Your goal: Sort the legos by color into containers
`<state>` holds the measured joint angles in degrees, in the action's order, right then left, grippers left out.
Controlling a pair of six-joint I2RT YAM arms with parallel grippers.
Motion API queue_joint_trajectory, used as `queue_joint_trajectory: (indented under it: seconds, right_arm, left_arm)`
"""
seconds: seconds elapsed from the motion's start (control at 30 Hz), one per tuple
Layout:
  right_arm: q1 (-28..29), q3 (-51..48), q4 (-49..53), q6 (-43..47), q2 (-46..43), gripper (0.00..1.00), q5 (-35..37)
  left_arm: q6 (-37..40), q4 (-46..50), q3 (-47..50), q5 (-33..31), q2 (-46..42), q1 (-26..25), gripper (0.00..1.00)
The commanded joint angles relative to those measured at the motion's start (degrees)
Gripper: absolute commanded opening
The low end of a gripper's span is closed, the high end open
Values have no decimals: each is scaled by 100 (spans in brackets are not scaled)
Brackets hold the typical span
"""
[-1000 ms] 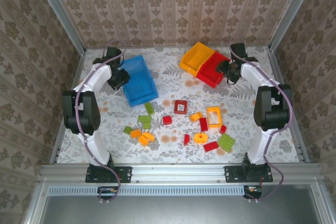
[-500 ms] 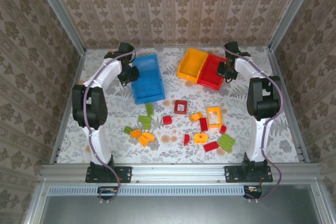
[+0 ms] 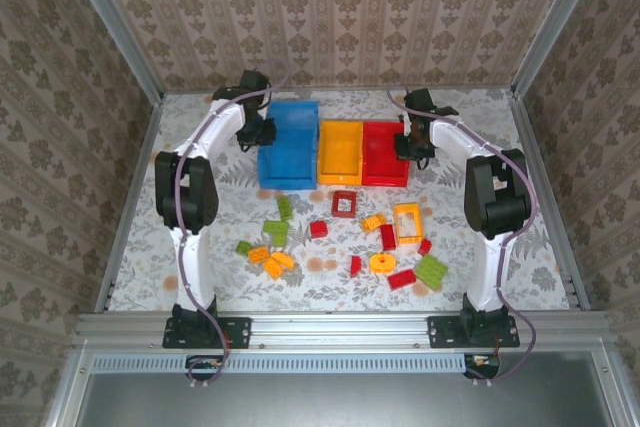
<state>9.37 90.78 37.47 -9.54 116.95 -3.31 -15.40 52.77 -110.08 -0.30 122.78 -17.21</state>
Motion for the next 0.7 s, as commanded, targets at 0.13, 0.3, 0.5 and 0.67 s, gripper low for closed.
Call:
queue_joint_trajectory:
  seconds: [0.13,0.3,0.5,0.67]
  right_arm:
    - [-19,221,12,552,-1,4,-221]
    - [-18,378,135,399,75,15,-126]
    - [-31,311,200,209,-283,38,83]
    - [-90,135,265,-12,-735,49,237]
  left_arm:
    - [258,348,-385,-251,294,-37,0]
    - [31,428,-423,-278,300,-45,4]
    - [-247,484,-385,-210,97,-44,28]
    - [-553,489,-342,-139,-170,-45,38]
